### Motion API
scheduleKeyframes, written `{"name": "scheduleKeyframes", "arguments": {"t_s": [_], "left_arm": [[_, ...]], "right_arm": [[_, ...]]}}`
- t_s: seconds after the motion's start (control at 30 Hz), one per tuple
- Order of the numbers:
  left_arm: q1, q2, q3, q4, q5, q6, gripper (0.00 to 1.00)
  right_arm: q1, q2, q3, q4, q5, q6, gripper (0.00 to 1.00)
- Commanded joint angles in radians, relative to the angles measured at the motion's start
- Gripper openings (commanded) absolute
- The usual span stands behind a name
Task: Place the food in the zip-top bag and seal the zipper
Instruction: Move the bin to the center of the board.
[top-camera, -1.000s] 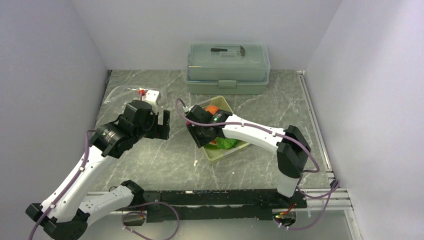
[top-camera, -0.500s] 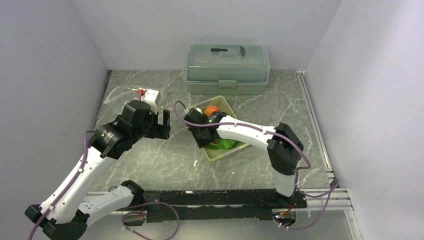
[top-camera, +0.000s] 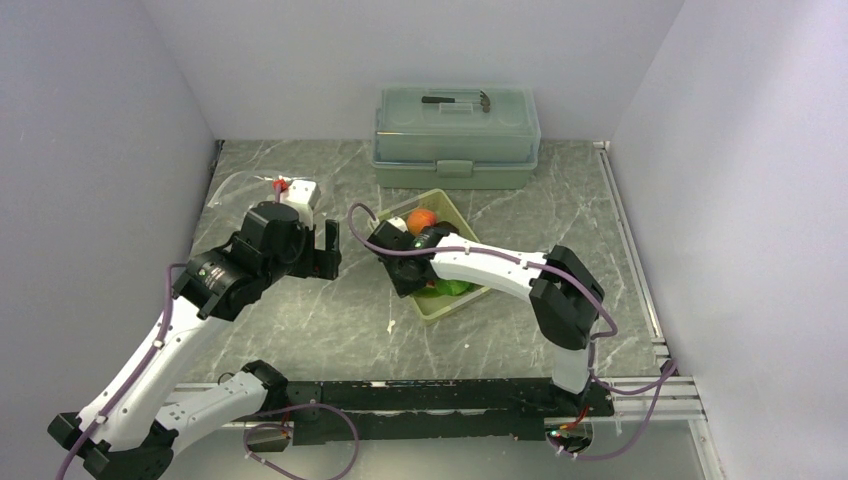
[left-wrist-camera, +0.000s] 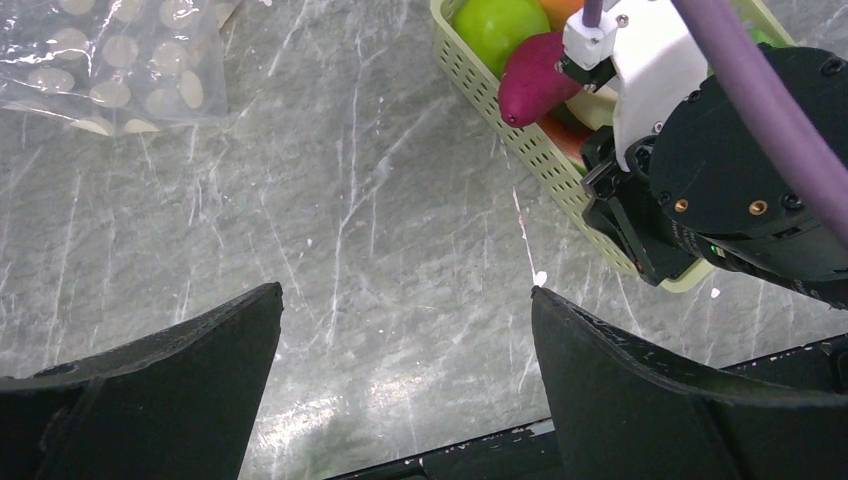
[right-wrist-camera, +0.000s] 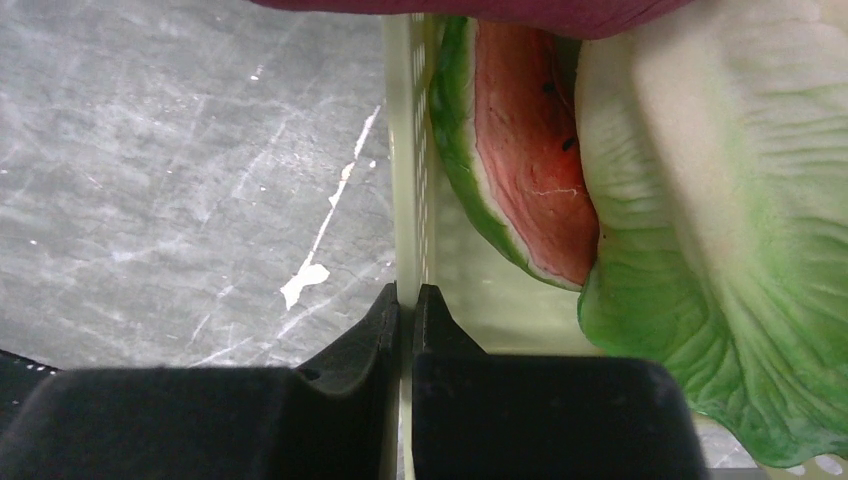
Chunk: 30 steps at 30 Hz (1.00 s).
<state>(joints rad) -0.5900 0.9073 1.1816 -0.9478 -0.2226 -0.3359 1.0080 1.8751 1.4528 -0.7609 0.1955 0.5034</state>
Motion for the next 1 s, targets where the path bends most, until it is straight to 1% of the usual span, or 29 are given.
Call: {"name": "scheduleKeyframes", "arguments": {"t_s": [0.0, 0.33, 0.57, 0.8, 0.97], "left_arm": [[-0.004, 0.004, 0.016, 0.031, 0.023, -0.012, 0.99], [-0.004, 0.021, 0.022, 0.047, 0.041, -0.008, 0.99], [-0.004, 0.027, 0.012, 0.063, 0.048, -0.009, 0.99], [-0.004, 0.036, 0.014, 0.063, 0.046, -0.011, 0.99], [-0.004, 0.036, 0.017, 0.058, 0.045, -0.015, 0.99]], "right_arm": [[-0.003, -0.057, -0.041, -0.016, 0.080, 0.032, 0.00], [-0.009, -0.197, -0.166, -0.050, 0.173, 0.124, 0.00], [-0.058, -0.293, -0.269, -0.070, 0.221, 0.187, 0.00], [-0.145, -0.355, -0.323, -0.075, 0.245, 0.154, 0.00], [-0.195, -0.356, -0.348, -0.051, 0.245, 0.120, 0.00]]}}
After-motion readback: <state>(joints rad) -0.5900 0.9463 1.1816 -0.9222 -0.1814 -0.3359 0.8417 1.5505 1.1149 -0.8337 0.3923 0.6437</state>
